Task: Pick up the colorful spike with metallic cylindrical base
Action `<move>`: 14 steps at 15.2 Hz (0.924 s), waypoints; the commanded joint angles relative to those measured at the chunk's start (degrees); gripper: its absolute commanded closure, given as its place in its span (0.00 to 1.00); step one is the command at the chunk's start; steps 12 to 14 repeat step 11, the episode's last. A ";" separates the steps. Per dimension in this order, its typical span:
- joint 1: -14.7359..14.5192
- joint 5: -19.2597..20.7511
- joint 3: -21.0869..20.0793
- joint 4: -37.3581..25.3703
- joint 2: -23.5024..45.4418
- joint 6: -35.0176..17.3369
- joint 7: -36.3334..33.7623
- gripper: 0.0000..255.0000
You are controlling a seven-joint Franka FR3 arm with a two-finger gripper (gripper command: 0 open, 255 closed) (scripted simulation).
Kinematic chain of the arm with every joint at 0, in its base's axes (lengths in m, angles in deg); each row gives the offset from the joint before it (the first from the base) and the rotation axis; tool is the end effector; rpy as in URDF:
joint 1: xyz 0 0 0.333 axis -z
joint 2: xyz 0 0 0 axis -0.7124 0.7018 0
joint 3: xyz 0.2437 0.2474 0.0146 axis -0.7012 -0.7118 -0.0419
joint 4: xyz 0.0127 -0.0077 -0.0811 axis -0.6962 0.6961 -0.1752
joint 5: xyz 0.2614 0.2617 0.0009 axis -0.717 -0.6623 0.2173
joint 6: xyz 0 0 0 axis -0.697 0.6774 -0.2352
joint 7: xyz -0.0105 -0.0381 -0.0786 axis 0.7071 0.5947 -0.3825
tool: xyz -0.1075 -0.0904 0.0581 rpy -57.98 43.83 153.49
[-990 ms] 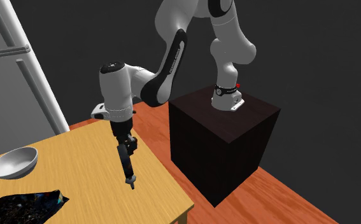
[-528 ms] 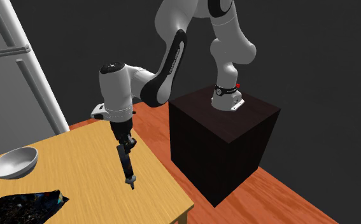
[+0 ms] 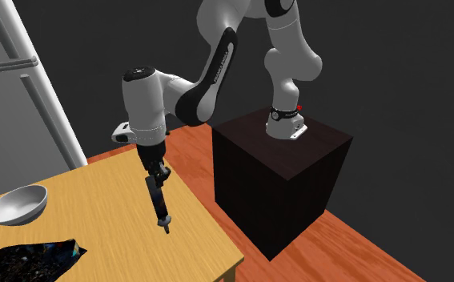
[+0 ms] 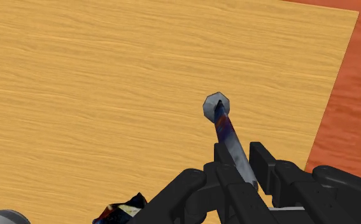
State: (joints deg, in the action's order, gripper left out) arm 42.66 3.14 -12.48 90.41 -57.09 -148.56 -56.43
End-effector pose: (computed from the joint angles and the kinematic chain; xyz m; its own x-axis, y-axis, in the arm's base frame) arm 0.6488 0.0525 0.2398 0.9854 0.1662 0.0371 0.1638 -0.9846 0.0605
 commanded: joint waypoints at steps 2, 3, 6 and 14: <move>0.05 -0.21 -0.14 -0.25 -1.56 1.82 0.20 1.00; 0.08 -0.28 -0.18 -0.32 -2.06 2.39 0.27 1.00; 0.14 -0.48 -0.29 -0.61 -3.51 4.12 0.48 1.00; 0.20 -0.68 -0.40 -1.03 -4.95 5.98 0.70 1.00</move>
